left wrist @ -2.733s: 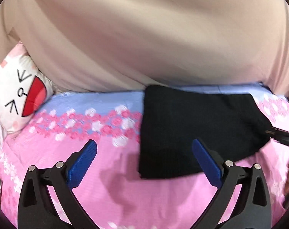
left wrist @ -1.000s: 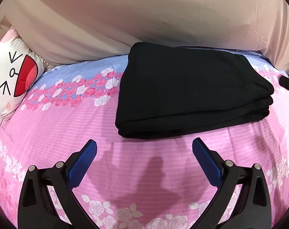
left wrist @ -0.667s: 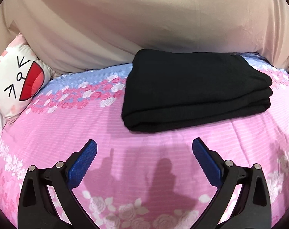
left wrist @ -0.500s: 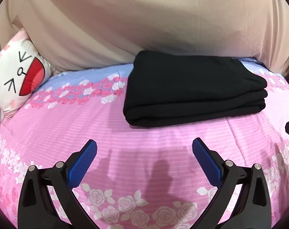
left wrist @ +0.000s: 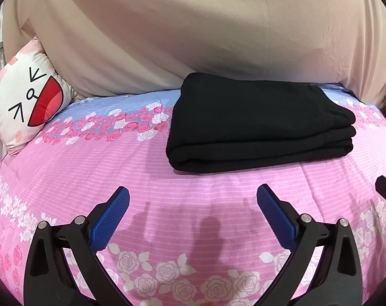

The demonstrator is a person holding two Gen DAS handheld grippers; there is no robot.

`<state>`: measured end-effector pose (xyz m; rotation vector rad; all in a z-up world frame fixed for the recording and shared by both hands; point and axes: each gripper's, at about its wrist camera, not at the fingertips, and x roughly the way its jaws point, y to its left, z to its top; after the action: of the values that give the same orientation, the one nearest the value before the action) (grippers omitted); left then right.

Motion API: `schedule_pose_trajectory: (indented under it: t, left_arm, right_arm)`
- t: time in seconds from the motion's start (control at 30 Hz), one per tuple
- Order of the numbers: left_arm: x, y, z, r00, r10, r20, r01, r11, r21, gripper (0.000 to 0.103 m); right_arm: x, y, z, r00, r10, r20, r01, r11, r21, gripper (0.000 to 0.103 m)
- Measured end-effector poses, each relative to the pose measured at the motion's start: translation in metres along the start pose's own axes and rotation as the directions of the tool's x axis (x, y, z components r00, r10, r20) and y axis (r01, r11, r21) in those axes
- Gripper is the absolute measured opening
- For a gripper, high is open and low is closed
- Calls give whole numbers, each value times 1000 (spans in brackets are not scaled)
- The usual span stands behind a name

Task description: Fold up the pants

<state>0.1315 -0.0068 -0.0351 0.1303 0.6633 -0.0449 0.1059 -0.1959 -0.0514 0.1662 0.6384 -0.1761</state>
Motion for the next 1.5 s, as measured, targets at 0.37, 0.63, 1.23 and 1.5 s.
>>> schedule_pose_trajectory:
  t: [0.37,0.63,1.23,1.5]
  left_arm:
    - [-2,-4,0,1000,-2,8,2,1000,20,98]
    - [-1,-3,0,1000,1,-1,-1,1000,14,98]
    - [0,-4,-1,1000,-4,3,4,1000,22,98]
    - [-1,-5,-1,1000,-4,7,4,1000,26,98]
  right_arm:
    - [6,3,-2,999,-25,-27,25,1000,-11,70]
    - [6,6,-2,999,-43,-29,43,999,-18,70]
    - [2,11,-2,998,-59,-23,58,997,-45,70]
    - [2,11,-2,998,-57,-23,56,997,-46,70]
